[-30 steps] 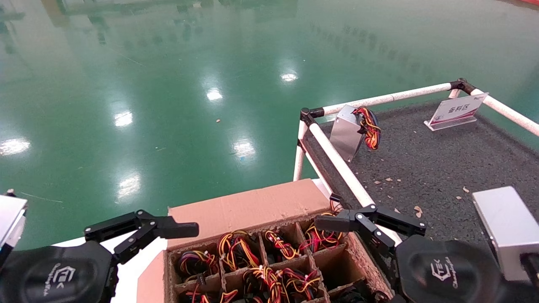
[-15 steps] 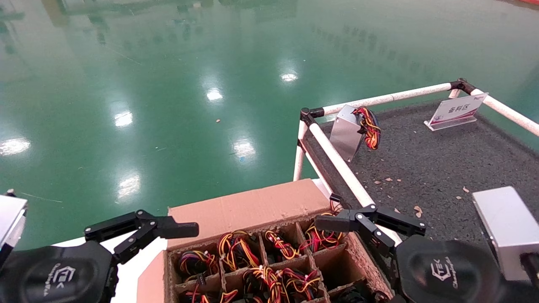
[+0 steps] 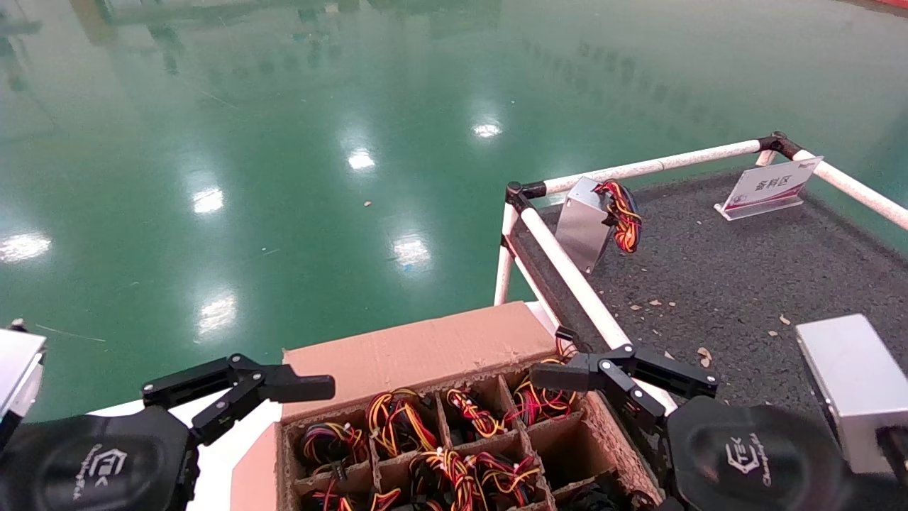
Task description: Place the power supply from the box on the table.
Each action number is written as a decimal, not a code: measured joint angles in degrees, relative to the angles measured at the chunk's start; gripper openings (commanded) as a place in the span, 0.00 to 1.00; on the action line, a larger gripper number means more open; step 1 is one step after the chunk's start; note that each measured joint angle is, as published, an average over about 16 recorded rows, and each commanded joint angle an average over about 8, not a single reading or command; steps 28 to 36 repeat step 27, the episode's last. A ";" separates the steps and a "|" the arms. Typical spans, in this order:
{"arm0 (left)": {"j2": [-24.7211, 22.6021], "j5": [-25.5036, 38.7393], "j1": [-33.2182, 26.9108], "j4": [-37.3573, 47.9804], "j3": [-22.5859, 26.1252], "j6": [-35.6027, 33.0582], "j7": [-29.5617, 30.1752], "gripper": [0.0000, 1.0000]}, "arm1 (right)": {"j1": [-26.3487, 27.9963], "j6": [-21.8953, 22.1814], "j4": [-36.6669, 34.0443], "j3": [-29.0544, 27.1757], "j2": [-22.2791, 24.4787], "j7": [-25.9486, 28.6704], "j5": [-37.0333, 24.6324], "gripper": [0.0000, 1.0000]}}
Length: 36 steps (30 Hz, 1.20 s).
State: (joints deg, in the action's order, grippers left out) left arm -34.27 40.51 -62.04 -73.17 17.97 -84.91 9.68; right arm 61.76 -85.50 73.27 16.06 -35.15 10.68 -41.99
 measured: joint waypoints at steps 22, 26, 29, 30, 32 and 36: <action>0.00 0.00 0.00 0.00 0.00 0.00 0.00 1.00 | 0.00 0.00 0.00 0.00 0.00 0.00 0.00 1.00; 0.00 0.00 0.00 0.00 0.00 0.00 0.00 1.00 | 0.00 0.00 0.00 0.00 0.00 0.00 0.00 1.00; 0.00 0.00 0.00 0.00 0.00 0.00 0.00 1.00 | 0.00 0.00 0.00 0.00 0.00 0.00 0.00 1.00; 0.00 0.00 0.00 0.00 0.00 0.00 0.00 1.00 | 0.00 0.00 0.00 0.00 0.00 0.00 0.00 1.00; 0.00 0.00 0.00 0.00 0.00 0.00 0.00 1.00 | 0.00 0.00 0.00 0.00 0.00 0.00 0.00 1.00; 0.00 0.00 0.00 0.00 0.00 0.00 0.00 1.00 | 0.00 0.00 0.00 0.00 0.00 0.00 0.00 1.00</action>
